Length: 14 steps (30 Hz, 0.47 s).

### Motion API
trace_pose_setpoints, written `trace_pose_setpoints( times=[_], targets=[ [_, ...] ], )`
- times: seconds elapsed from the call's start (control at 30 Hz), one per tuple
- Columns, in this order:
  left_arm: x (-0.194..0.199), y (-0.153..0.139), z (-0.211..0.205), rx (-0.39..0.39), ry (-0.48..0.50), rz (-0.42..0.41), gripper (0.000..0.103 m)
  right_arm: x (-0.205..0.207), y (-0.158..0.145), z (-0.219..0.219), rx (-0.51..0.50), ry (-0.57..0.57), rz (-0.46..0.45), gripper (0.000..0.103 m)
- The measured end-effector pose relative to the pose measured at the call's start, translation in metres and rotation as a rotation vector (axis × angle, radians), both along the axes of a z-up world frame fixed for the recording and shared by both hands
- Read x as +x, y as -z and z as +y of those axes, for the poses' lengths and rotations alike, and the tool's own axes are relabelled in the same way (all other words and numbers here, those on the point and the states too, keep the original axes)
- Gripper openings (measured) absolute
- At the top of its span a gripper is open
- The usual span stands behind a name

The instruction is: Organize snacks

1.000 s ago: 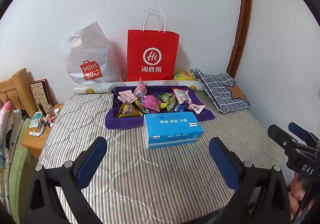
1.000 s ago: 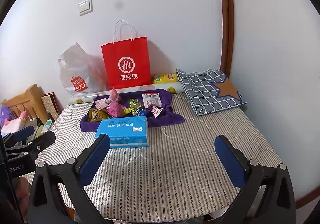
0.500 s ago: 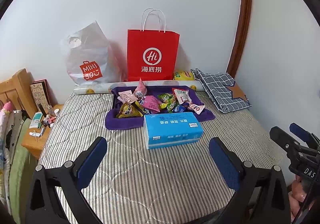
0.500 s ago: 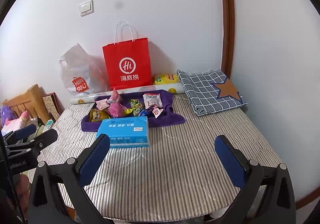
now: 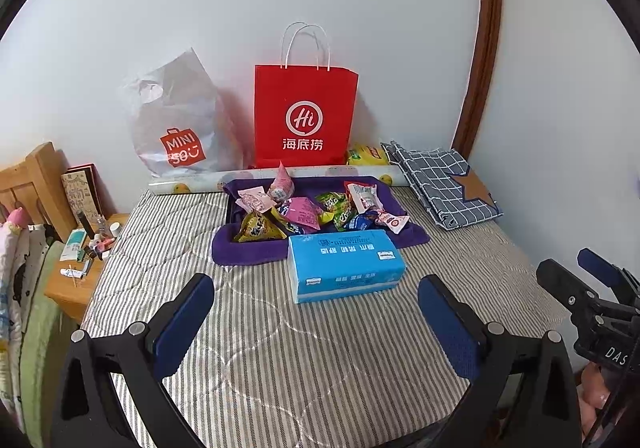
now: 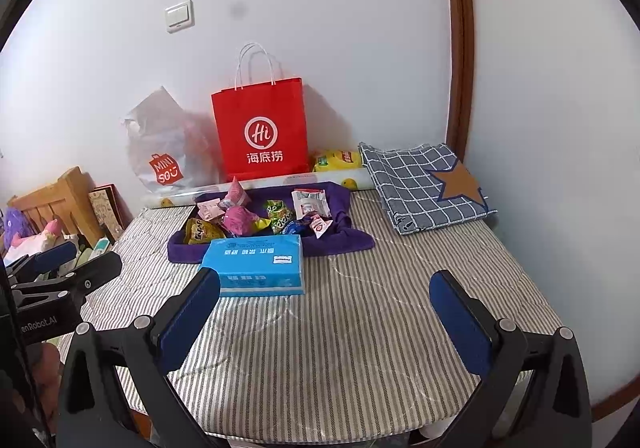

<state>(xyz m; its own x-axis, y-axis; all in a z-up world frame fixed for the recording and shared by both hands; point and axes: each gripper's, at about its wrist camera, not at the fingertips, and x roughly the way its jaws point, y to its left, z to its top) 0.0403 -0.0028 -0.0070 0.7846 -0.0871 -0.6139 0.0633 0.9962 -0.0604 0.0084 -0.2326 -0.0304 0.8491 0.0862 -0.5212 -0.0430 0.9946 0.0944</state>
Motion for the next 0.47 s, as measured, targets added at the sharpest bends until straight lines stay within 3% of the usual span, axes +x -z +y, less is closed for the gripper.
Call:
trace_pose_setpoints(
  times=[0.47],
  targets=[
    [0.0094,0.0028,0.0083,0.004,-0.013,-0.001,0.103,0.0054,-0.0043,0.0052,-0.012,-0.016,-0.005,0.103]
  ],
)
